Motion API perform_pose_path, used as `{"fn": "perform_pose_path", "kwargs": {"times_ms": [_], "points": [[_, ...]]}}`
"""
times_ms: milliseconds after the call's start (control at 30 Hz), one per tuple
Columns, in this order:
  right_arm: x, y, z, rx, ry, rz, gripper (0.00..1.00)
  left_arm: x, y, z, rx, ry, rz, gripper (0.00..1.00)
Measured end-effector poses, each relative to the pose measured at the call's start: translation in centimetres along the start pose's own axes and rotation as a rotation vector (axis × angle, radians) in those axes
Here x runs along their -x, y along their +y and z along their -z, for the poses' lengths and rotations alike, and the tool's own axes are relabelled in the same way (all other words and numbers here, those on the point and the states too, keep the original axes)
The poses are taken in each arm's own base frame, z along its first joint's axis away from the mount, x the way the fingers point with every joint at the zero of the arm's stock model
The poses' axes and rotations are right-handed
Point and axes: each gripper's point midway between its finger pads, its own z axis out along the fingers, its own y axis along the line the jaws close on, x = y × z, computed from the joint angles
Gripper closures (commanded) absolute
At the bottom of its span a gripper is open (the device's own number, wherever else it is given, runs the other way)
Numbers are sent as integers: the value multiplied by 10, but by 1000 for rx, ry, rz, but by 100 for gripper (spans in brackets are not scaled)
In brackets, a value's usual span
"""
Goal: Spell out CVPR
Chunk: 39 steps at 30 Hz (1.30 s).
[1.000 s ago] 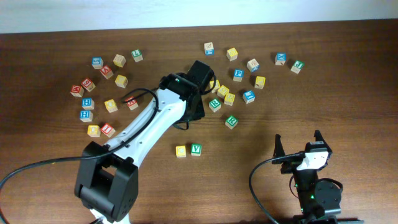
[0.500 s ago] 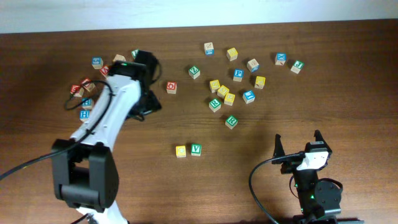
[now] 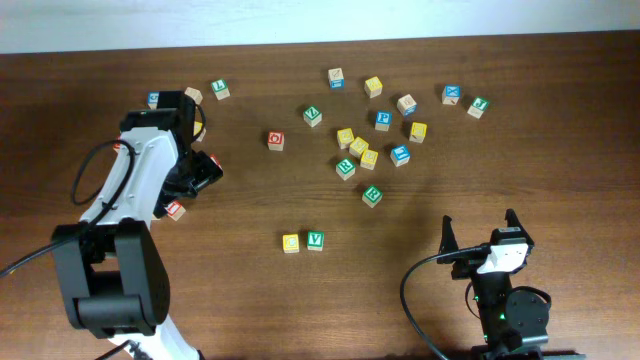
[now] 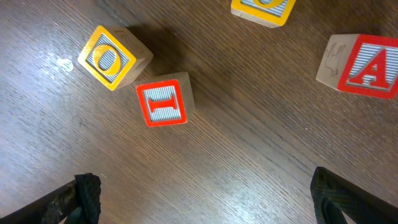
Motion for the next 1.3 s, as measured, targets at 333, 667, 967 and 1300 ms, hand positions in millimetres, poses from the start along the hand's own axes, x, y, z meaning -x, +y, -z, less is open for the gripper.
{"fn": "perform_pose_path", "kwargs": {"times_ms": [333, 667, 967, 1300], "points": [[0, 0, 0, 0, 0, 0, 2, 6, -7, 0, -31, -25, 7, 1], [0, 0, 0, 0, 0, 0, 2, 16, 5, 0, 27, -73, 16, 1], [0, 0, 0, 0, 0, 0, 2, 20, 11, -2, 32, -72, 35, 1], [0, 0, 0, 0, 0, 0, 2, 17, 52, -12, 21, 79, 159, 1]]}}
